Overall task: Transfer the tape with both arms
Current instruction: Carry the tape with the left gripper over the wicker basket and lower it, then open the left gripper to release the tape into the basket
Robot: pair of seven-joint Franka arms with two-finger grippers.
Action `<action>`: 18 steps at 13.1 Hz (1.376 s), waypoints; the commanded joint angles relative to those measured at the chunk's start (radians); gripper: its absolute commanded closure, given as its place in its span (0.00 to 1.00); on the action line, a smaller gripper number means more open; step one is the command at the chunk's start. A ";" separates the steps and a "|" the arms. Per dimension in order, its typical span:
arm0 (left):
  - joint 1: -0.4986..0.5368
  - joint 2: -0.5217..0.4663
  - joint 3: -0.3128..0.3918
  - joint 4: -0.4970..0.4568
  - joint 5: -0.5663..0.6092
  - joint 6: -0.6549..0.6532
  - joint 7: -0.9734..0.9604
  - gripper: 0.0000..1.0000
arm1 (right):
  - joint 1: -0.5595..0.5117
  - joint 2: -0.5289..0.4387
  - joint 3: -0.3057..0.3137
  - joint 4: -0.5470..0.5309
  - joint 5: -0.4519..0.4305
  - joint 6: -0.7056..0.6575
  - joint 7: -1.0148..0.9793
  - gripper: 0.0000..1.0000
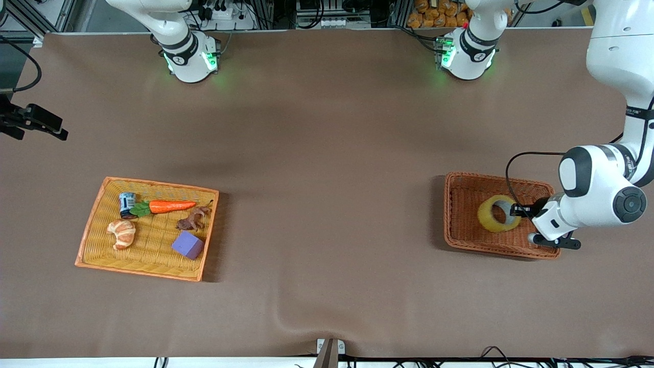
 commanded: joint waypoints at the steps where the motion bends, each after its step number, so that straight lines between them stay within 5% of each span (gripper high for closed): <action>1: -0.020 -0.088 -0.017 0.004 0.005 -0.017 -0.115 0.00 | -0.023 0.002 0.010 0.002 0.018 0.003 -0.005 0.00; 4: -0.034 -0.217 -0.082 0.011 0.027 -0.083 -0.203 0.00 | -0.021 0.004 0.010 0.002 0.018 0.008 -0.005 0.00; 10: -0.049 -0.334 -0.118 0.232 0.062 -0.411 -0.228 0.00 | -0.023 0.005 0.010 -0.001 0.019 0.009 -0.005 0.00; 18: -0.078 -0.523 -0.072 0.225 0.024 -0.568 -0.194 0.00 | -0.020 0.011 0.012 0.002 0.026 0.004 -0.011 0.00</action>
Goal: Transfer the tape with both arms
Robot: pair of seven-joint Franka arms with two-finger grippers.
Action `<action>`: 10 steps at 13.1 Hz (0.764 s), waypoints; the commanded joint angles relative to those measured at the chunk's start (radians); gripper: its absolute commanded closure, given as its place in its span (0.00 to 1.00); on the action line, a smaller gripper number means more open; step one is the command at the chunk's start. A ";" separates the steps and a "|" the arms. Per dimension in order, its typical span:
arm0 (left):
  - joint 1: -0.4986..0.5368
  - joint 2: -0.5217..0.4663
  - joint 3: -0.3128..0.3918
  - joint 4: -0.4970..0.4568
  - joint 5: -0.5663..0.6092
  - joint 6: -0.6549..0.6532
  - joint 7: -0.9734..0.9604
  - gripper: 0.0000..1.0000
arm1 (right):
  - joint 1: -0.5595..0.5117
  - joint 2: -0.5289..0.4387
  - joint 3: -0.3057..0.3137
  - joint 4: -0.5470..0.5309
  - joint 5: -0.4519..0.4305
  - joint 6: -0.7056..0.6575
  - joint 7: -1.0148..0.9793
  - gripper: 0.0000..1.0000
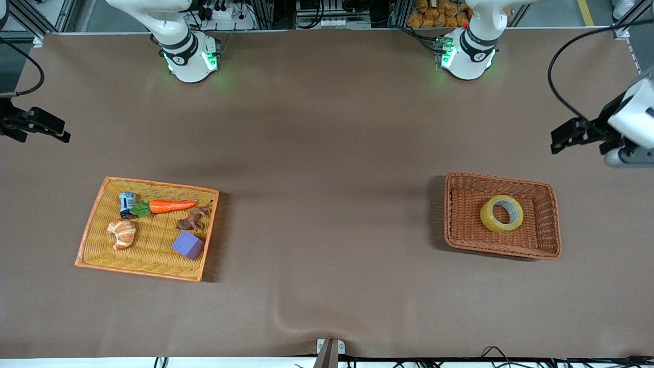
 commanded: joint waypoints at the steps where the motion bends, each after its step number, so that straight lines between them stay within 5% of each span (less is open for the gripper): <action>1: -0.104 -0.043 0.103 -0.019 -0.009 -0.014 0.014 0.00 | -0.022 0.001 0.009 0.003 0.022 0.001 -0.013 0.00; 3: -0.190 -0.053 0.193 -0.026 -0.013 -0.020 0.016 0.00 | -0.019 0.001 0.009 0.003 0.022 0.002 -0.013 0.00; 10: -0.241 -0.088 0.254 -0.072 -0.055 -0.011 0.017 0.00 | -0.030 0.005 0.007 0.003 0.022 0.001 -0.016 0.00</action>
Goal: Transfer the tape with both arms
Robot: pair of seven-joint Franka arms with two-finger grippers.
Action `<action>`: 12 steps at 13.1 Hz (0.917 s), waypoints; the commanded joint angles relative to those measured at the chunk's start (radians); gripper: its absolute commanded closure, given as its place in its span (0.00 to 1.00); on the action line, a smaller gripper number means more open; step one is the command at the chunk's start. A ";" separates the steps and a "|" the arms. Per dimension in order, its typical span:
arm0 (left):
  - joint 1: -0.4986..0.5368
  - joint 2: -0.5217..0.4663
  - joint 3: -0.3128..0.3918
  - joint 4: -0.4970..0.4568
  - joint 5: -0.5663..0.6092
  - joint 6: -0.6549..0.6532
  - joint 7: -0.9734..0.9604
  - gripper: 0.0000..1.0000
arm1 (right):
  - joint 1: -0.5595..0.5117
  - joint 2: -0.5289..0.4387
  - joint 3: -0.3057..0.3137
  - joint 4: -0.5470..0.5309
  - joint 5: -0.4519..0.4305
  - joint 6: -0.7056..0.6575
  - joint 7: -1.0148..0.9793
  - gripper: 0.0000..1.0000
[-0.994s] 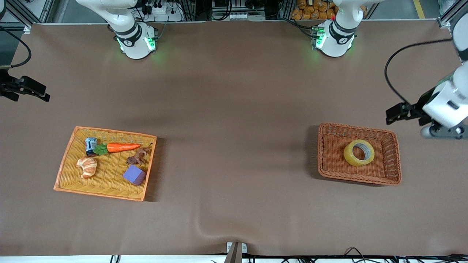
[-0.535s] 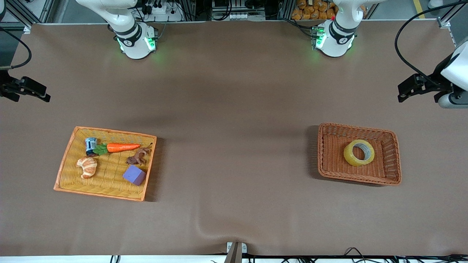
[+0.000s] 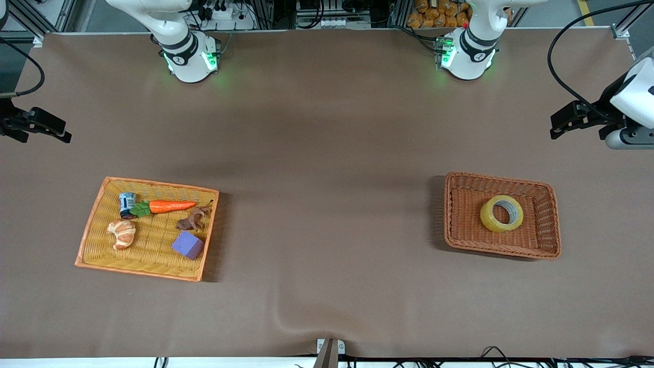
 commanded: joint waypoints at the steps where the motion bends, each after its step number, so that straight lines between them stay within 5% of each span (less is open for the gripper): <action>1: -0.049 -0.044 0.061 -0.032 -0.020 0.003 0.028 0.00 | -0.030 0.004 0.009 0.003 0.017 0.000 -0.016 0.00; 12: -0.075 -0.030 0.093 -0.019 -0.034 -0.017 0.037 0.00 | -0.013 0.007 0.013 0.000 0.017 -0.003 -0.005 0.00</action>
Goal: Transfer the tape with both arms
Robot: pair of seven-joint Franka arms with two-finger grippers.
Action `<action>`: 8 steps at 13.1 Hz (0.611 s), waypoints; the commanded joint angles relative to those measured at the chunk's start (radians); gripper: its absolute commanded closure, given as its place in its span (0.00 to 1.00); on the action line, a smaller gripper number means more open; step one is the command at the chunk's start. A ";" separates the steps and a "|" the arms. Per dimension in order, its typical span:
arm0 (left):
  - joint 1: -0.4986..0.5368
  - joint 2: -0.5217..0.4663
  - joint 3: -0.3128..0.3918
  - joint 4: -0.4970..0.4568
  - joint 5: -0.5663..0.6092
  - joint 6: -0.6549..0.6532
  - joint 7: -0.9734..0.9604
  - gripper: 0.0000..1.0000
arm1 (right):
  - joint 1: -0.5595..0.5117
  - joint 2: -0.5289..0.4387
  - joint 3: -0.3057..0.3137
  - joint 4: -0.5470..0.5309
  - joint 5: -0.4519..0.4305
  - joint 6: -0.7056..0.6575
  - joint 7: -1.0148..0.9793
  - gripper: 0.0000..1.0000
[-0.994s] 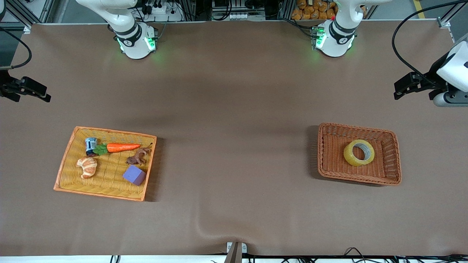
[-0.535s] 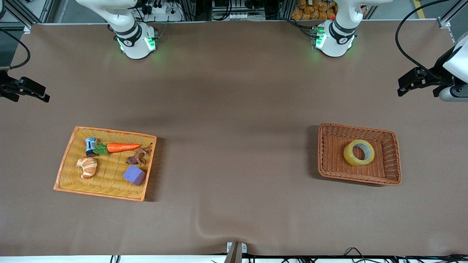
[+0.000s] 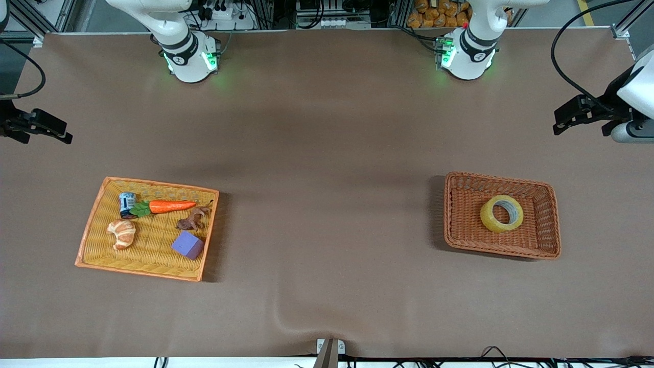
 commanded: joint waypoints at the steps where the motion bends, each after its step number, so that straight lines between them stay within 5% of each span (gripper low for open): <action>1: -0.015 -0.014 0.018 -0.006 -0.018 -0.021 0.017 0.00 | -0.012 0.004 0.009 0.000 0.015 -0.004 -0.005 0.00; 8: -0.015 -0.010 0.015 0.018 -0.003 -0.059 0.013 0.00 | -0.012 0.007 0.009 -0.002 0.015 -0.009 -0.011 0.00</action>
